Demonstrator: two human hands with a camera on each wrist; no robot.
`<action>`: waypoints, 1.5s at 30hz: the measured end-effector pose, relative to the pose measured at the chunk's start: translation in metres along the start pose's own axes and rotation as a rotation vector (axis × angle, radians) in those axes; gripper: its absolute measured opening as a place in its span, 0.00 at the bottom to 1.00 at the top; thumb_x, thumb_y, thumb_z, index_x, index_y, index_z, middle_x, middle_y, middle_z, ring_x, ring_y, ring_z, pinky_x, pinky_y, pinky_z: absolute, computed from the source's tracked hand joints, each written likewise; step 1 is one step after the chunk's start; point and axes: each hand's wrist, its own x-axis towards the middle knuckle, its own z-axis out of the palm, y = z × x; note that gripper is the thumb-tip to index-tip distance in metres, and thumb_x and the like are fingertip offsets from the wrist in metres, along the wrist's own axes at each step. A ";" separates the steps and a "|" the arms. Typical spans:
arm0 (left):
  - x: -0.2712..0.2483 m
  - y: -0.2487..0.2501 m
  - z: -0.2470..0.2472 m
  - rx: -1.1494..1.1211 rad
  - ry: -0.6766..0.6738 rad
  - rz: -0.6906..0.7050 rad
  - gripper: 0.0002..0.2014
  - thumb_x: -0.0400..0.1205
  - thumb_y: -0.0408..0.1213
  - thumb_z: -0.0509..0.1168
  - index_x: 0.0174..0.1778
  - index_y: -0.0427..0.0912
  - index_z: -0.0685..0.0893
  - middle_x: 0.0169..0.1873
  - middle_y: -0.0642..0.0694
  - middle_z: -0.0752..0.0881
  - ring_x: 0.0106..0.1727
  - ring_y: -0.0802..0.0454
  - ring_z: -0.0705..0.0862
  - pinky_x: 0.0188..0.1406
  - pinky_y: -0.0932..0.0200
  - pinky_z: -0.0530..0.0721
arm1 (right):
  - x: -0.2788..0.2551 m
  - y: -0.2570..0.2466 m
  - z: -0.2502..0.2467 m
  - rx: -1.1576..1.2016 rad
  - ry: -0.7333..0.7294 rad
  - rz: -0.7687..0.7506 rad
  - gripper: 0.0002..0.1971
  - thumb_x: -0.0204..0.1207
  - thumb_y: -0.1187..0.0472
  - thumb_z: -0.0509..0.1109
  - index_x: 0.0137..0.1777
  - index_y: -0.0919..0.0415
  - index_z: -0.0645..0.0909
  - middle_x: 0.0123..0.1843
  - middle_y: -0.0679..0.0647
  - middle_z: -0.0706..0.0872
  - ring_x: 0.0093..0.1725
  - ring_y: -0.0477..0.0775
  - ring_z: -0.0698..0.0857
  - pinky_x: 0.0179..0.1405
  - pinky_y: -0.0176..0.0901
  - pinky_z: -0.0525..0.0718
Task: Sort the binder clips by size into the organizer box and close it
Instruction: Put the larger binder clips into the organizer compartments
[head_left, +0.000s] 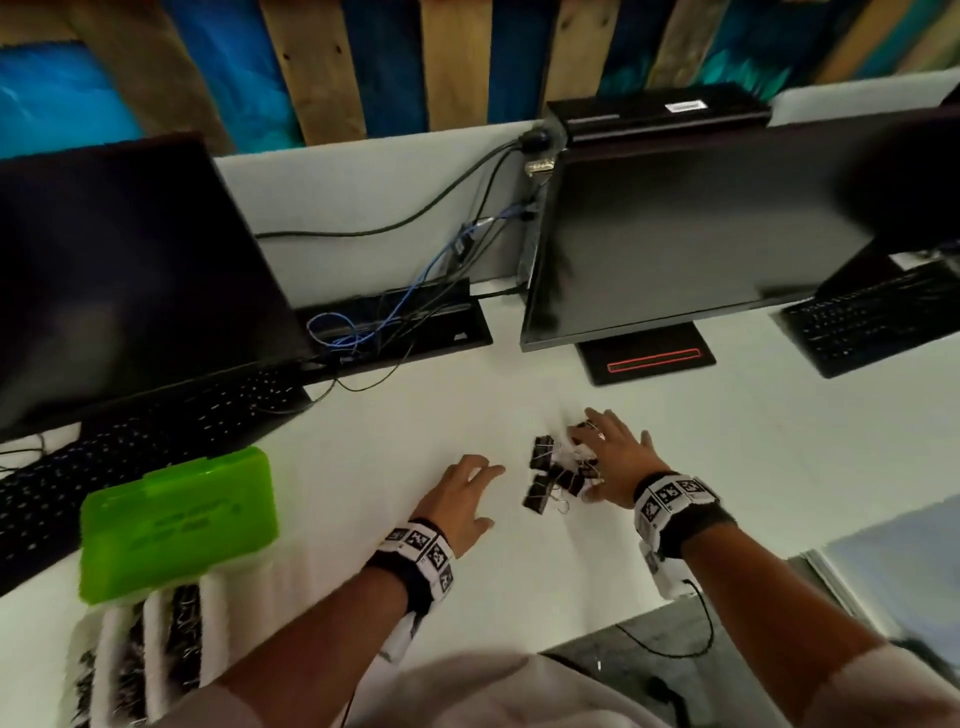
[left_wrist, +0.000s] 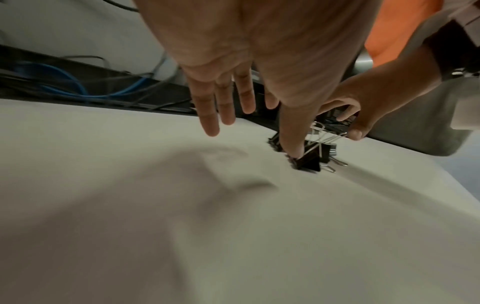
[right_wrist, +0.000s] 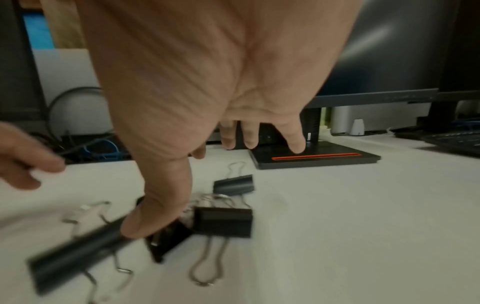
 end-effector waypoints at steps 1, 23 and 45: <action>0.013 0.010 0.003 0.023 -0.032 0.027 0.36 0.77 0.38 0.69 0.78 0.56 0.59 0.77 0.53 0.57 0.75 0.52 0.63 0.71 0.52 0.74 | 0.002 0.011 0.001 -0.010 -0.036 0.001 0.48 0.65 0.52 0.79 0.80 0.44 0.54 0.85 0.46 0.44 0.84 0.55 0.44 0.78 0.71 0.50; 0.087 0.058 0.009 -0.139 -0.250 0.032 0.14 0.73 0.34 0.73 0.53 0.38 0.84 0.53 0.47 0.75 0.57 0.47 0.77 0.61 0.52 0.77 | 0.006 0.031 0.015 0.281 0.136 -0.068 0.08 0.73 0.63 0.71 0.51 0.58 0.86 0.52 0.56 0.87 0.53 0.60 0.84 0.53 0.49 0.80; -0.047 -0.006 -0.030 -0.375 0.306 -0.162 0.08 0.83 0.41 0.62 0.40 0.41 0.78 0.29 0.59 0.77 0.33 0.61 0.73 0.33 0.72 0.68 | 0.018 -0.094 0.005 0.376 0.057 -0.221 0.04 0.69 0.62 0.75 0.41 0.51 0.88 0.38 0.49 0.89 0.38 0.45 0.84 0.37 0.21 0.74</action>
